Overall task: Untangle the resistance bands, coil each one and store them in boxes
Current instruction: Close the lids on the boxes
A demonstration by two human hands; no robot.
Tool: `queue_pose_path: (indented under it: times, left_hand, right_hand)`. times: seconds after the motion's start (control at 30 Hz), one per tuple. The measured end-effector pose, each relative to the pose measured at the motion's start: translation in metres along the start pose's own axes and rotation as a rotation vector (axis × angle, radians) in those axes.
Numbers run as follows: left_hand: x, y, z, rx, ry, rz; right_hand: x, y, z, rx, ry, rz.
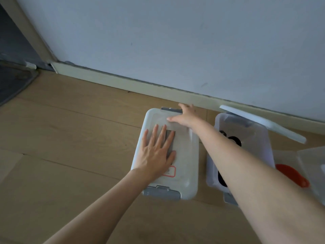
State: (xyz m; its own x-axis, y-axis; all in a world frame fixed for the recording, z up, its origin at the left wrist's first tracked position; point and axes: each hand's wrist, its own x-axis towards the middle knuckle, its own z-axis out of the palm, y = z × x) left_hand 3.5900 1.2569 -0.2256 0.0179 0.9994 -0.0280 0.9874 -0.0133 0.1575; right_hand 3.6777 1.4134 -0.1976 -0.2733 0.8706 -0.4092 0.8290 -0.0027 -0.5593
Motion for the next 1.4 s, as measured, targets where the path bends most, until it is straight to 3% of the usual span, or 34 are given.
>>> queue_pose_path:
  times: [0.4, 0.6, 0.73, 0.8, 0.97, 1.1, 1.2, 1.27, 1.33, 1.4]
  left_hand:
    - [0.003, 0.004, 0.006, 0.046, 0.029, -0.001]
    - [0.012, 0.005, 0.003, 0.015, 0.008, -0.001]
    - [0.028, 0.013, -0.011, -0.019, -0.087, -0.046]
    - [0.031, 0.026, -0.020, -0.062, -0.097, -0.073]
    - [0.057, 0.094, -0.037, -0.273, 0.016, 0.023]
    - [0.093, 0.157, -0.048, -0.616, -0.025, -0.062]
    - [0.119, 0.189, -0.042, -0.826, -0.140, -0.154]
    - [0.130, 0.205, -0.036, -0.870, -0.226, -0.171]
    - [0.136, 0.214, -0.035, -0.965, -0.265, -0.218]
    - [0.132, 0.217, -0.039, -1.186, -0.182, -0.287]
  right_hand:
    - [-0.007, 0.012, 0.008, -0.019, 0.143, -0.068]
    - [-0.027, 0.021, 0.012, -0.199, 0.194, -0.176]
    - [-0.063, 0.045, -0.031, -0.224, 0.067, -0.230]
    - [-0.082, 0.066, -0.070, -0.240, 0.138, -0.245]
    - [-0.115, 0.135, -0.152, -0.101, 0.433, -0.076]
    - [-0.114, 0.192, -0.176, -0.062, 0.541, 0.139]
    - [-0.087, 0.227, -0.189, 0.077, 0.494, 0.361]
    - [-0.069, 0.242, -0.192, 0.363, 0.428, 0.456]
    - [-0.062, 0.244, -0.188, 0.793, 0.364, 0.458]
    - [-0.066, 0.246, -0.183, 0.959, 0.424, 0.393]
